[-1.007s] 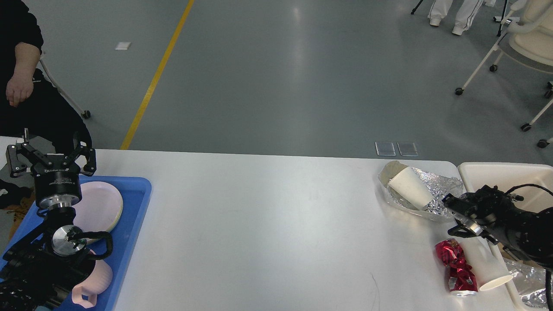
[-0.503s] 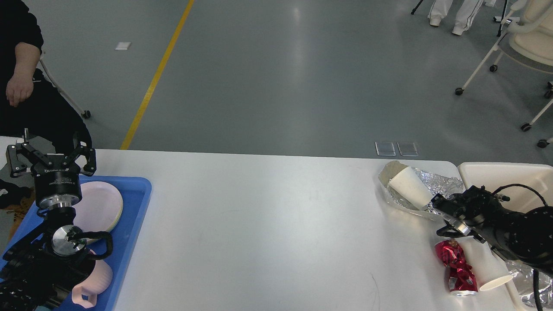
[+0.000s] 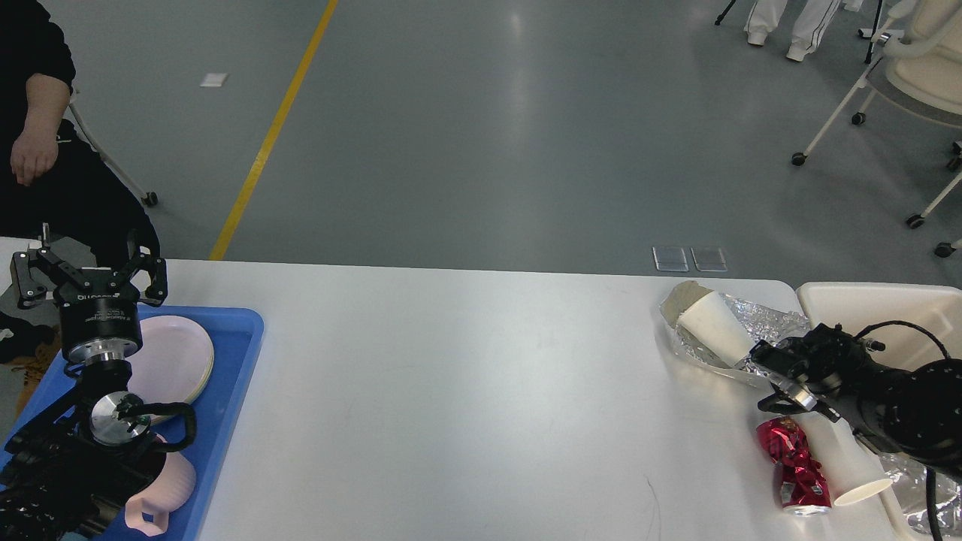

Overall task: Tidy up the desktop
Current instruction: 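Lower the right gripper and grasp the foil sheet holding the paper cup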

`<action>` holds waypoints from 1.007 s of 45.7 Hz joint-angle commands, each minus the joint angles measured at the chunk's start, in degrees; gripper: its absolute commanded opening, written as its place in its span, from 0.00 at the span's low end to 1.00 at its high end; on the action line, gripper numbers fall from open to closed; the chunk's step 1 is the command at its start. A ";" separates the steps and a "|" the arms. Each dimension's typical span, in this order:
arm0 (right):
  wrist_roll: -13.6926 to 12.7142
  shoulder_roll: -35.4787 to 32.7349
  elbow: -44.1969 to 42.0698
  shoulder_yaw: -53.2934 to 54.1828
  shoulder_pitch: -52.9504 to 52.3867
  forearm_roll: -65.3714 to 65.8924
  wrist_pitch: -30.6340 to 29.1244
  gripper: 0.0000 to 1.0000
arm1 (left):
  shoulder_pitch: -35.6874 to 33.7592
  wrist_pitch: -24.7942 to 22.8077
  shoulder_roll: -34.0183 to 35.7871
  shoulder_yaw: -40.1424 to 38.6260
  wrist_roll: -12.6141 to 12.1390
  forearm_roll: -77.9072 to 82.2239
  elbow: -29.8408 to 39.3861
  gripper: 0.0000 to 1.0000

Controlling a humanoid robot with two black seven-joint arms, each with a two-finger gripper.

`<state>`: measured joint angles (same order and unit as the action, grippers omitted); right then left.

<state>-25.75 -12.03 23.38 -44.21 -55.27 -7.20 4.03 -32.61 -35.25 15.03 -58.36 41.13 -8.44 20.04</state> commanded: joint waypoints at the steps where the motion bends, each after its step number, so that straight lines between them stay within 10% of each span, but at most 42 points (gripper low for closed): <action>1: 0.00 0.42 0.09 0.18 -0.01 0.00 -0.07 0.34 | 0.00 0.01 0.00 0.00 0.00 0.01 0.00 0.96; 17: -0.01 0.51 0.79 3.70 -0.54 -0.09 -0.34 0.31 | 0.00 0.01 0.00 0.00 0.00 0.01 0.00 0.96; 26: -0.01 0.43 1.14 4.05 -1.24 -0.18 -0.78 0.00 | 0.00 0.01 0.00 0.00 0.00 -0.08 0.00 0.96; 46: -0.36 0.34 3.42 4.22 -2.21 -0.27 -1.04 0.00 | 0.00 0.01 0.00 0.00 0.00 -0.08 0.00 0.96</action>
<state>-25.92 -11.66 25.65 -40.08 -56.46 -7.41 3.06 -32.61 -35.25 15.03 -58.36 41.13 -8.44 20.04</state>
